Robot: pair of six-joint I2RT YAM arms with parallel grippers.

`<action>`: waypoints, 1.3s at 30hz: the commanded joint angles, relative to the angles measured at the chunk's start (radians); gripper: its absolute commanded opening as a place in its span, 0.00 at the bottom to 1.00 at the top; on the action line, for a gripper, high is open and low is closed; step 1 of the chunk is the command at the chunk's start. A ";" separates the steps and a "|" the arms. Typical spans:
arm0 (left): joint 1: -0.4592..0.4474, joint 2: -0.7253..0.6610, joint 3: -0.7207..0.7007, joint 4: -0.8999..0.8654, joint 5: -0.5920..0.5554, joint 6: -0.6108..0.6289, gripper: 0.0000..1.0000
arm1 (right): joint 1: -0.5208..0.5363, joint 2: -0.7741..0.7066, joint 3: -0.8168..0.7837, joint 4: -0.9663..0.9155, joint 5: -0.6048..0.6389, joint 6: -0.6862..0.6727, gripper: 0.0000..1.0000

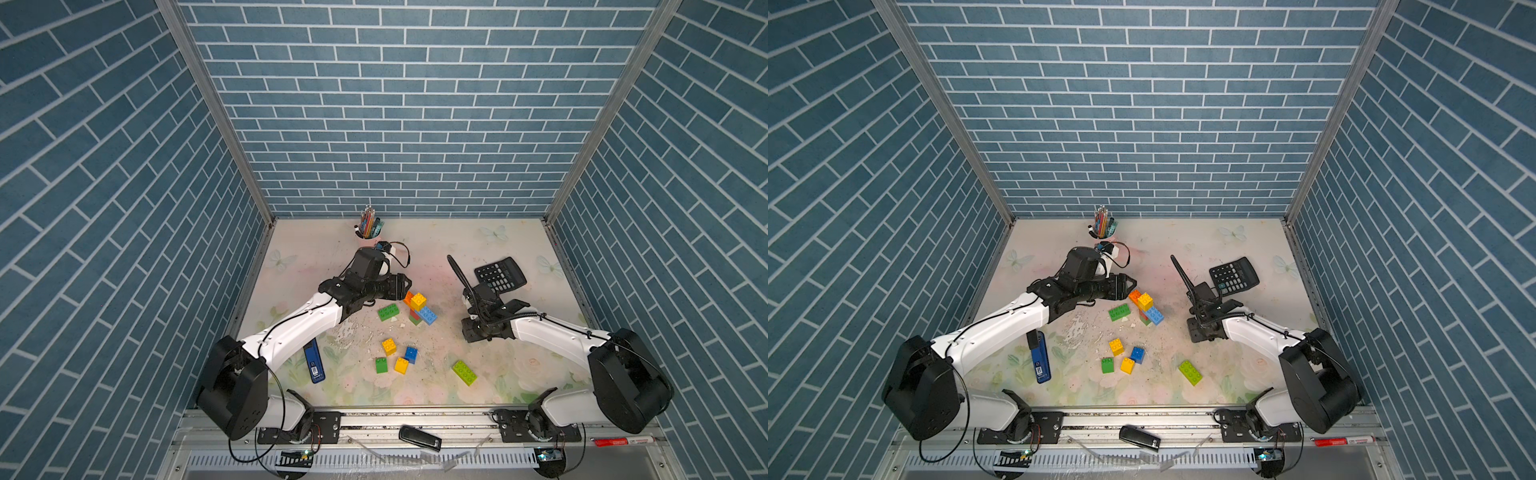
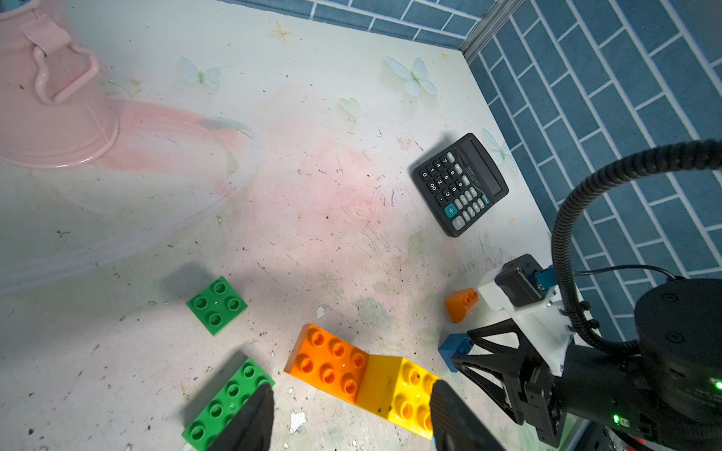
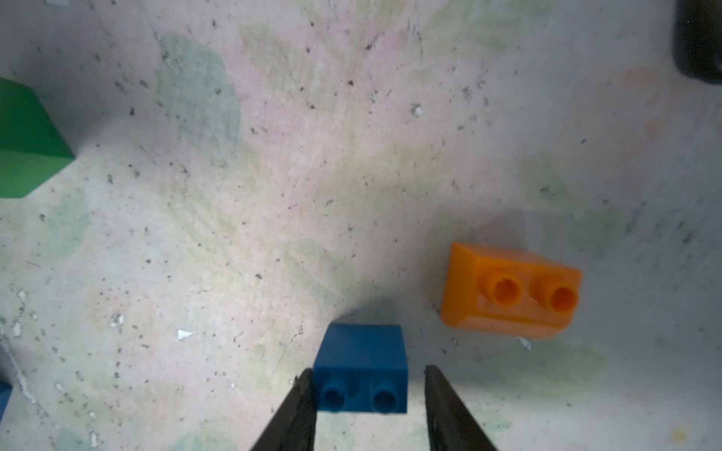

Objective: Assemble a fork with lego
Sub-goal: Pick up the lego brick from the center of the board.

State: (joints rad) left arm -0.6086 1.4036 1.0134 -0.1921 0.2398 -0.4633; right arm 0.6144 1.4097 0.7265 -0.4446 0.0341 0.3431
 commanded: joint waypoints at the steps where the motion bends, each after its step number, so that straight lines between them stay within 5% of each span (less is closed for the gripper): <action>1: -0.005 0.009 0.008 0.009 0.008 -0.003 0.65 | 0.001 0.000 0.021 -0.016 0.023 0.014 0.42; 12: 0.026 -0.009 -0.022 0.034 0.025 -0.034 0.65 | 0.004 0.020 0.061 0.019 0.023 0.016 0.29; 22: 0.100 -0.041 -0.055 0.055 0.084 -0.064 0.65 | 0.004 0.184 0.171 0.083 0.034 -0.001 0.23; 35: 0.100 0.013 -0.040 0.084 0.160 -0.063 0.63 | 0.050 0.202 0.017 0.340 0.158 -0.002 0.02; 39: 0.100 0.022 -0.026 0.087 0.214 -0.043 0.63 | 0.051 0.102 -0.029 0.381 0.147 0.022 0.00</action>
State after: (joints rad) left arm -0.5091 1.4143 0.9627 -0.1215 0.3969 -0.5266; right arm 0.6609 1.5658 0.7433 -0.0586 0.1654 0.3435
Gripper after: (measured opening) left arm 0.628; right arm 0.338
